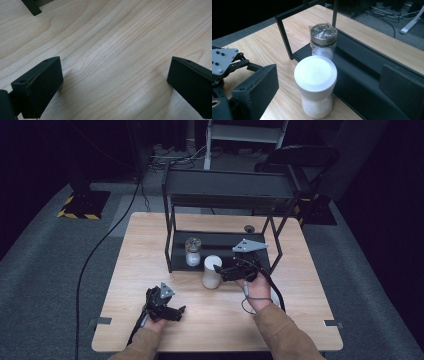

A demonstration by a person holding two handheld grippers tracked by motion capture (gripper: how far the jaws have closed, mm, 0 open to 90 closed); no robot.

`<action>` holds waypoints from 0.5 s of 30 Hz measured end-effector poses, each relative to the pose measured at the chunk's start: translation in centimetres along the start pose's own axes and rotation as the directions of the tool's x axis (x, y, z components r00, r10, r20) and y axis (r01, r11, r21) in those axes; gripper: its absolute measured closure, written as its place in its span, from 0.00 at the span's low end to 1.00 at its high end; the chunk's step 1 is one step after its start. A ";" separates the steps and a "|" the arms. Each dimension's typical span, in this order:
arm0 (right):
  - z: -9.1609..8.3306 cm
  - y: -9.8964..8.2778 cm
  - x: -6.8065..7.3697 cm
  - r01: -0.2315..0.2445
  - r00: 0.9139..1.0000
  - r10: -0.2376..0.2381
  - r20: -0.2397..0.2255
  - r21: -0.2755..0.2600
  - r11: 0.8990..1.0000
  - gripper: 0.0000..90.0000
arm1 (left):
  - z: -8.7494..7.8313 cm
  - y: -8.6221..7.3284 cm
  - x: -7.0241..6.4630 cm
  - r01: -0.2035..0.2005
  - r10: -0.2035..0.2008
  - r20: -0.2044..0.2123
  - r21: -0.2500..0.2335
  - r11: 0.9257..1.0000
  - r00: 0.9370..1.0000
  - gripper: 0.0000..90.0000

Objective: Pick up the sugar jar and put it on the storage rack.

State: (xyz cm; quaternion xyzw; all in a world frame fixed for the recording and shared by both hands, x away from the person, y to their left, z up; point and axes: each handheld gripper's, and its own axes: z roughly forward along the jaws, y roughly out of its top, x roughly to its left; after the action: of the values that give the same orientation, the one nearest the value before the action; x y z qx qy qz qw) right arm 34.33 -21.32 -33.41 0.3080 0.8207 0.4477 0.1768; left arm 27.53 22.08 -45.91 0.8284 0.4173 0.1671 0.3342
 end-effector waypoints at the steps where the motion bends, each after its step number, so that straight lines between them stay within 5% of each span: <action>1: 0.3 0.1 0.1 -0.001 1.000 0.001 -0.001 0.003 1.000 0.03 | 0.0 0.0 0.0 -0.002 0.002 0.000 0.001 1.000 1.000 0.00; 15: 4.0 0.8 0.7 -0.004 1.000 0.003 0.006 0.062 0.998 0.05 | -0.1 -0.1 0.1 -0.006 0.006 0.004 0.000 1.000 1.000 0.00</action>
State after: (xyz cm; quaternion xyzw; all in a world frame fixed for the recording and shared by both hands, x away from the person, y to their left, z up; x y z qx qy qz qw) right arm 36.30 -18.02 -34.90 0.3159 0.8331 0.4216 0.1688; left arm 27.52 22.20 -45.91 0.8299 0.4143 0.1664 0.3345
